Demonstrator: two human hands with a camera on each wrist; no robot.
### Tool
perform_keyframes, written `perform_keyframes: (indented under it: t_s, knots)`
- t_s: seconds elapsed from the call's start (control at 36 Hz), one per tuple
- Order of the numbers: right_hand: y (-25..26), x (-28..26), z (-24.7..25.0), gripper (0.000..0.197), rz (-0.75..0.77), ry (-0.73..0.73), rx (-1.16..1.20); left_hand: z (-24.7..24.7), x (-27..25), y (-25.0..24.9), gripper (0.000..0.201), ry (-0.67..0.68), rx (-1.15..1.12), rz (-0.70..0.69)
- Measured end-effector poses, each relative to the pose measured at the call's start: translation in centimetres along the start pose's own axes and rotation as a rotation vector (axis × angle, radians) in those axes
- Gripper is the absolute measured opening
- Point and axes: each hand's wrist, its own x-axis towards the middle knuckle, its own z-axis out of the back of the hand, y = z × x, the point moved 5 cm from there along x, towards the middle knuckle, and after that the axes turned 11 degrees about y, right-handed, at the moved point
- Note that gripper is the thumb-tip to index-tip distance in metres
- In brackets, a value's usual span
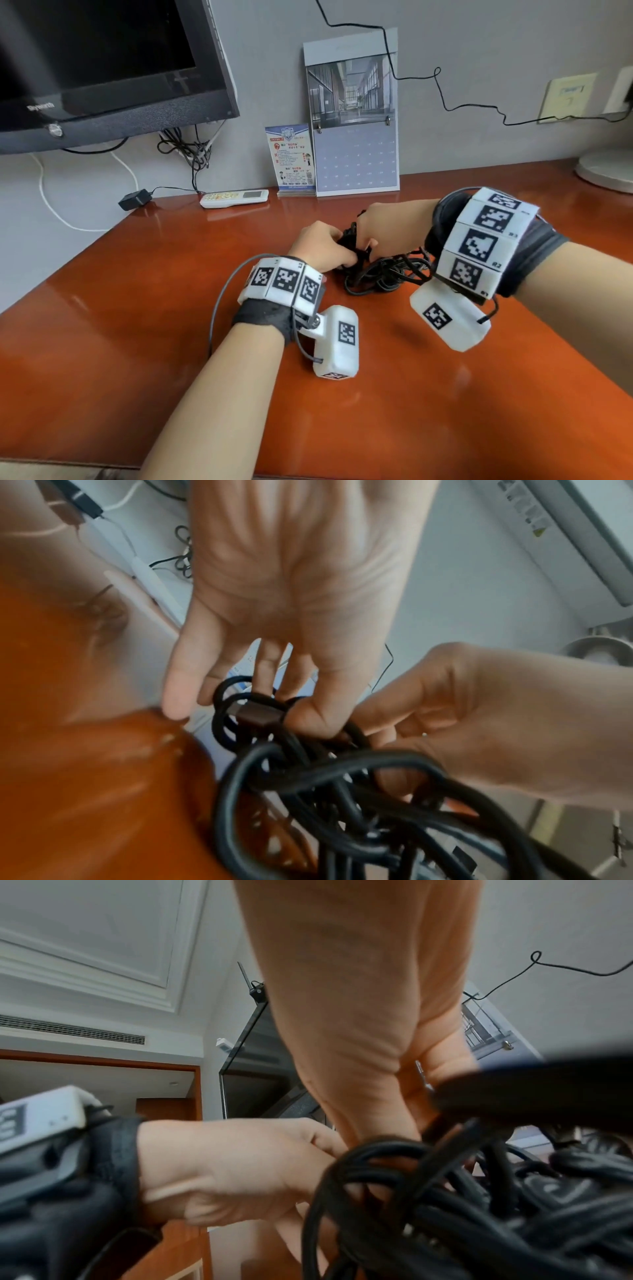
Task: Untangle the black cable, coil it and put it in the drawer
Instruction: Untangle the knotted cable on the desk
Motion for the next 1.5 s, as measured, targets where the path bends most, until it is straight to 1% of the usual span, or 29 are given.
perform_keyframes:
  t_s: [0.03,0.06,0.11,0.17,0.22,0.31,0.39,0.44,0.5,0.53,0.58,0.64,0.72,0.78,0.81,0.86,0.92,0.94,1.0,1.08,1.17,1.22,1.28,1.33,1.36,1.39,1.44,1.5]
  knots:
    - [0.0,-0.1,0.0,0.035,0.021,-0.007,0.010,-0.1,0.1,0.2,0.038,-0.003,-0.052,0.000]
    - [0.0,-0.3,-0.1,0.039,0.034,-0.006,0.019,-0.3,0.1,0.2,0.042,-0.004,-0.103,-0.005]
    - [-0.1,-0.9,-0.2,0.034,0.049,-0.023,0.039,-0.4,0.2,0.4,0.042,-0.006,-0.187,-0.022]
    - [0.0,-1.6,-0.4,0.020,0.075,-0.055,0.069,-0.4,0.3,0.7,0.040,-0.009,-0.233,-0.044]
    - [0.3,-2.0,-0.4,0.022,0.107,-0.114,0.058,-0.2,0.3,1.0,0.040,-0.008,-0.232,-0.059]
    - [-0.3,-3.4,-0.4,0.028,0.120,-0.254,0.091,0.2,0.5,1.5,0.043,0.003,-0.192,-0.056]
    - [-1.7,-4.9,-0.3,0.034,0.111,-0.371,0.201,0.7,0.3,2.0,0.042,0.037,-0.145,-0.039]
    - [-2.1,-5.4,-0.4,0.032,0.112,-0.438,0.258,0.8,0.2,2.1,0.045,0.072,-0.149,-0.028]
    - [-2.8,-5.8,-0.2,0.026,0.073,-0.554,0.344,0.9,0.1,2.2,0.049,0.089,-0.137,-0.017]
    - [-3.3,-6.1,-0.1,0.024,0.039,-0.617,0.413,1.1,0.1,2.3,0.052,0.095,-0.124,-0.010]
    - [-4.6,-6.5,-0.1,0.028,-0.027,-0.716,0.571,1.6,0.0,2.6,0.056,0.092,-0.083,0.003]
    - [-5.9,-6.4,-0.5,0.031,-0.066,-0.779,0.754,2.3,-0.1,2.7,0.050,0.062,-0.031,-0.004]
    - [-6.7,-6.0,-1.1,0.035,-0.021,-0.841,1.093,3.4,-0.4,1.7,0.044,-0.029,0.008,-0.086]
    - [-6.6,-5.7,-1.3,0.035,0.008,-0.865,1.239,3.7,-0.9,0.5,0.042,-0.075,0.002,-0.177]
    - [-6.7,-5.6,-1.3,0.035,0.024,-0.887,1.315,3.6,-1.0,-0.2,0.041,-0.071,-0.009,-0.224]
    - [-6.9,-5.3,-1.7,0.034,0.047,-0.919,1.528,2.7,-1.3,-1.5,0.039,0.013,-0.033,-0.293]
    - [-7.2,-4.8,-2.5,0.031,0.050,-0.941,1.763,1.6,-1.2,-2.2,0.034,0.118,0.009,-0.307]
    - [-7.4,-4.7,-2.9,0.031,0.041,-0.951,1.872,1.2,-1.0,-2.2,0.028,0.141,0.039,-0.302]
    - [-7.8,-4.3,-4.1,0.030,0.022,-0.967,2.064,1.1,-0.6,-2.0,0.019,0.133,0.056,-0.293]
    - [-8.1,-3.8,-6.1,0.024,0.020,-0.970,2.270,1.4,0.0,-1.2,0.028,0.128,-0.024,-0.272]
    - [-7.9,-3.1,-7.7,0.018,0.026,-0.931,2.341,1.9,0.1,-0.6,0.033,0.166,-0.072,-0.272]
    - [-7.7,-2.6,-8.4,0.019,0.018,-0.915,2.349,2.4,0.2,-0.4,0.041,0.158,-0.122,-0.272]
    - [-7.9,-2.4,-8.9,0.021,-0.021,-0.927,2.323,3.1,0.2,-0.3,0.040,0.072,-0.229,-0.262]
    - [-8.1,-2.5,-9.0,0.018,-0.078,-0.922,2.237,3.7,0.3,0.0,0.038,-0.051,-0.259,-0.260]
    - [-8.2,-2.6,-9.1,0.015,-0.127,-0.899,2.161,3.7,0.5,0.2,0.036,-0.070,-0.242,-0.255]
    - [-8.3,-2.7,-9.2,0.011,-0.187,-0.868,2.069,3.5,0.6,0.3,0.031,-0.058,-0.216,-0.251]
    - [-8.4,-2.7,-9.4,0.014,-0.278,-0.805,1.932,2.9,0.6,0.3,0.021,0.019,-0.093,-0.229]
    - [-8.5,-2.5,-9.6,0.020,-0.279,-0.761,1.952,2.4,0.8,0.0,0.015,0.063,0.041,-0.232]
